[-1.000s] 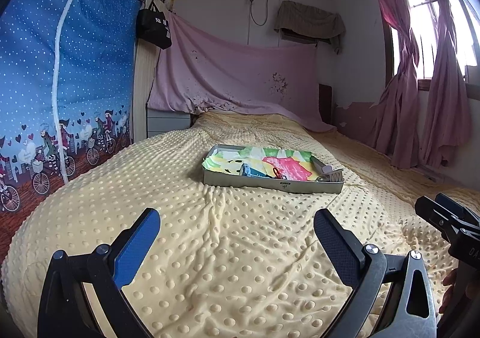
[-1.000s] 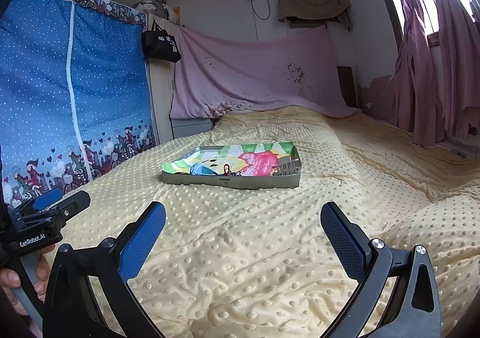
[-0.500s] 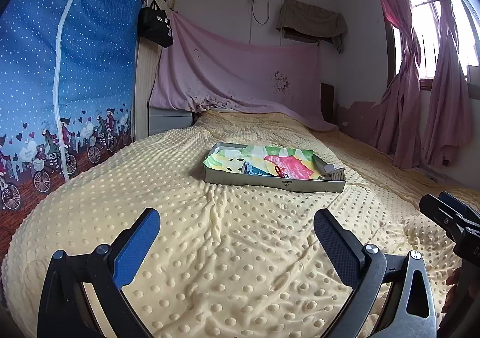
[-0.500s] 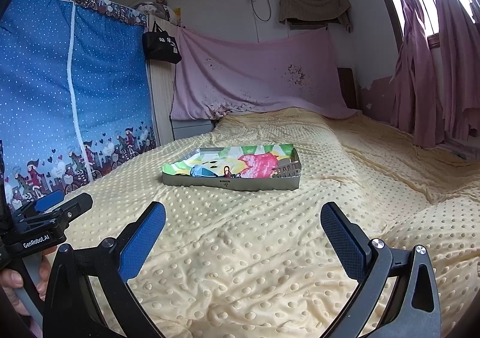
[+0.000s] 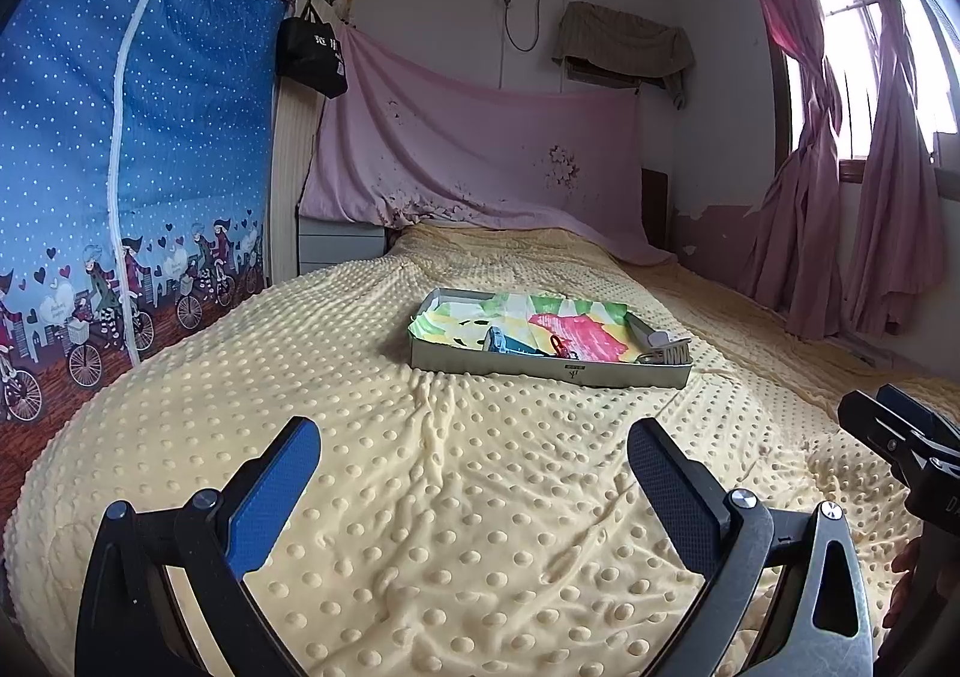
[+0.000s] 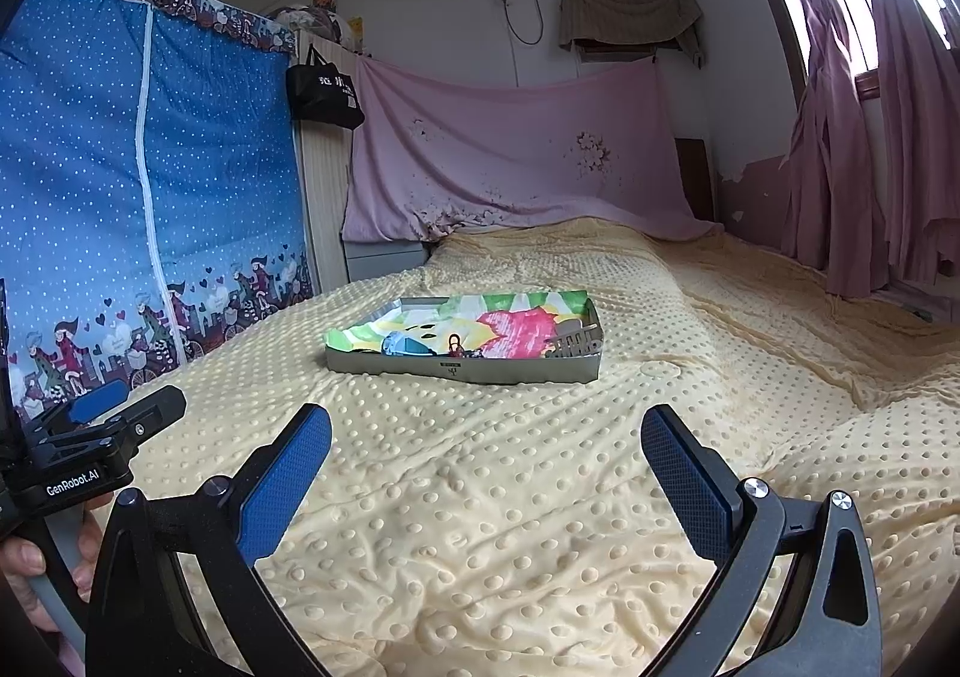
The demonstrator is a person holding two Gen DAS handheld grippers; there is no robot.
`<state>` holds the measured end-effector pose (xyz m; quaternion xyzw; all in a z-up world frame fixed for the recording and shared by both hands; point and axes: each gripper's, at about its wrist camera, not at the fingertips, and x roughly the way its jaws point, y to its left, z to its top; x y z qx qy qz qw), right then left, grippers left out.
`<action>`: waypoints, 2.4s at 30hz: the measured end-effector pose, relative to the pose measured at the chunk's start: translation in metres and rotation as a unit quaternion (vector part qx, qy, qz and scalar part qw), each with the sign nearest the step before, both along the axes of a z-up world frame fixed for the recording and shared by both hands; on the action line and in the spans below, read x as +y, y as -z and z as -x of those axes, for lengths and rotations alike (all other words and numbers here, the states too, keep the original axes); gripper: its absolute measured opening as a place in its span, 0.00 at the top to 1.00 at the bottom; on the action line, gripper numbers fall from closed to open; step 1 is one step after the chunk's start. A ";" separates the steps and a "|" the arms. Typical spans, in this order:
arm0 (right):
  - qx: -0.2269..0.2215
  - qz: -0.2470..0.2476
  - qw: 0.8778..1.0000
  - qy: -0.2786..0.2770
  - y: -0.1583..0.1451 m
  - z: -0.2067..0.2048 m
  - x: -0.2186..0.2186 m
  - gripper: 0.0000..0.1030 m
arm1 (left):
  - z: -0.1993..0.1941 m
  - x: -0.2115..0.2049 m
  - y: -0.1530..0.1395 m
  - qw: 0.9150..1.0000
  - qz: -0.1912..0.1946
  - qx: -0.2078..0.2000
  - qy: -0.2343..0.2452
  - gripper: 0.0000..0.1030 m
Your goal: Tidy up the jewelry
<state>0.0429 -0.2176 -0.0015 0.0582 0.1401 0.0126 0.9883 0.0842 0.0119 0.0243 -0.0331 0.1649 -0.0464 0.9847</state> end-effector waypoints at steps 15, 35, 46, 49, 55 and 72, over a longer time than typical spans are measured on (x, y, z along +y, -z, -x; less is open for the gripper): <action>0.000 -0.001 1.000 -0.002 0.000 -0.001 0.000 0.01 | -0.001 -0.002 0.002 1.000 -0.002 0.008 0.002 0.00; 0.001 -0.002 1.000 -0.002 0.000 0.000 0.002 0.01 | -0.001 -0.002 0.002 1.000 -0.001 0.007 -0.001 0.00; 0.000 -0.001 1.000 -0.003 0.000 0.000 0.002 0.01 | 0.000 -0.002 0.003 1.000 0.000 0.006 -0.002 0.00; 0.000 -0.001 1.000 -0.003 0.000 0.000 0.002 0.01 | 0.000 -0.002 0.003 1.000 -0.001 0.007 -0.003 0.00; 0.001 -0.001 1.000 -0.005 -0.001 0.001 0.002 0.01 | -0.001 -0.002 0.003 1.000 0.000 0.007 -0.002 0.00; 0.001 0.001 1.000 -0.007 -0.001 0.002 0.005 0.01 | 0.001 0.001 0.002 1.000 0.003 0.007 -0.024 0.00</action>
